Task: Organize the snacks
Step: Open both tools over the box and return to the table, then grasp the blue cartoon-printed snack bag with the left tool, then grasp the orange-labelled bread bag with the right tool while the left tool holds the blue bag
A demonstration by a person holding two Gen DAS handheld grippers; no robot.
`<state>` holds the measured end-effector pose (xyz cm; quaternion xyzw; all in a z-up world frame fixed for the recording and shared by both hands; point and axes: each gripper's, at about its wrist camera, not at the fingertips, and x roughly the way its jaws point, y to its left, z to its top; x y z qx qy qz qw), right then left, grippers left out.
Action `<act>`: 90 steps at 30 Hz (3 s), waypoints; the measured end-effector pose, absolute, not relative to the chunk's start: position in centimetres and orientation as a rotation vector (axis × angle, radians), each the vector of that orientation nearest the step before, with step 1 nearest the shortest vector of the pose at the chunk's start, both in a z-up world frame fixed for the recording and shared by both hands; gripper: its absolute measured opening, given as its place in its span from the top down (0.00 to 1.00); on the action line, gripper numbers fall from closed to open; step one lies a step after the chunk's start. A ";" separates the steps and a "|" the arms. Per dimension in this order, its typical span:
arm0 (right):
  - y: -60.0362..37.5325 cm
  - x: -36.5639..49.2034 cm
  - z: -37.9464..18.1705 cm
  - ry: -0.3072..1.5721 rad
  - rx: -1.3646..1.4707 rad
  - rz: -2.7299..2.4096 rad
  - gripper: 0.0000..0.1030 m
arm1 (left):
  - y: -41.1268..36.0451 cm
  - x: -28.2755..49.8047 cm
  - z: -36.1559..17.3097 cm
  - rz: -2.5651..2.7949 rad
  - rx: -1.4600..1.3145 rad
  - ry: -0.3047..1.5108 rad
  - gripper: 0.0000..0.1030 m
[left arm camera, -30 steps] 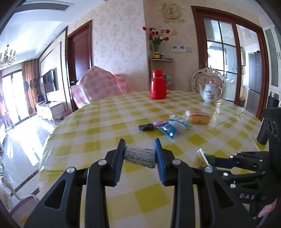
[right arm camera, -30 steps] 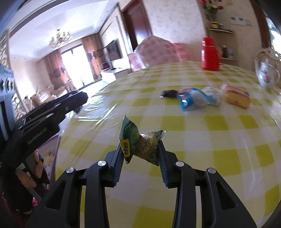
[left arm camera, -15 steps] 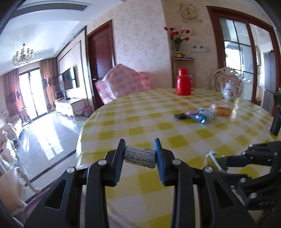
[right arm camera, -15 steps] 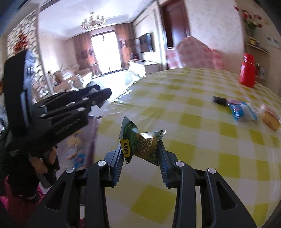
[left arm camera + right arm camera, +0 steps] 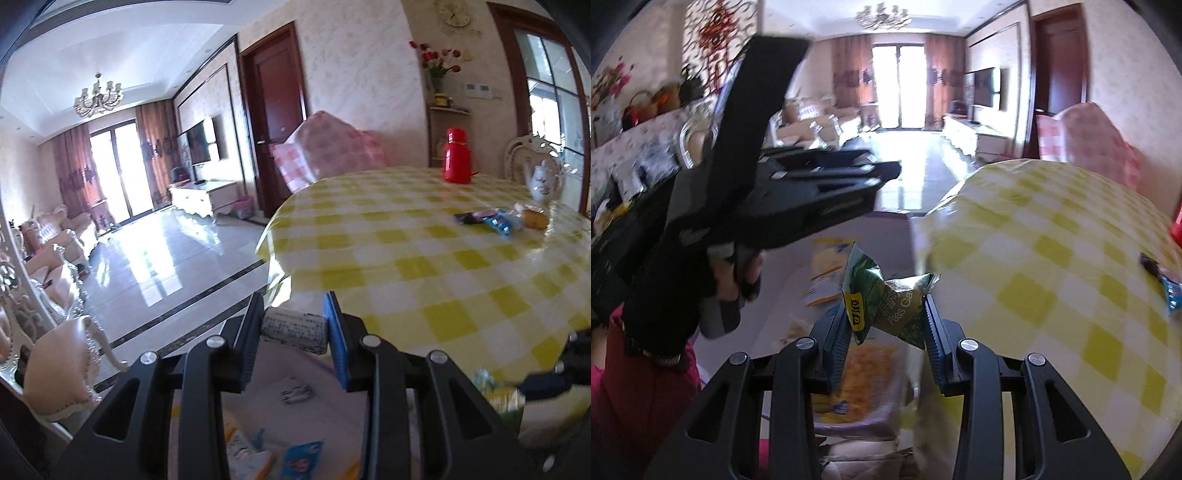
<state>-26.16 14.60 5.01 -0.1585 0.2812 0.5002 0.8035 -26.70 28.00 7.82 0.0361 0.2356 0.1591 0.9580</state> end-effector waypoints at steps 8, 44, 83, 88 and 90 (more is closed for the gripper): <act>16.2 -27.9 3.5 0.641 -0.356 1.195 0.40 | 29.0 -26.8 7.6 0.414 0.069 0.492 0.15; -28.4 -0.1 2.6 0.665 0.302 0.154 0.15 | 0.9 8.9 3.8 -0.045 -0.504 0.804 0.02; -22.0 13.3 3.9 0.823 -0.303 0.402 0.40 | 0.0 15.0 0.4 -0.036 -0.072 0.940 0.02; -21.9 14.5 4.2 0.835 -0.243 0.356 0.26 | -0.2 15.2 0.4 -0.051 -0.062 0.929 0.02; -21.2 15.1 3.4 0.860 -0.241 0.366 0.26 | -0.3 15.3 0.4 -0.063 -0.055 0.932 0.02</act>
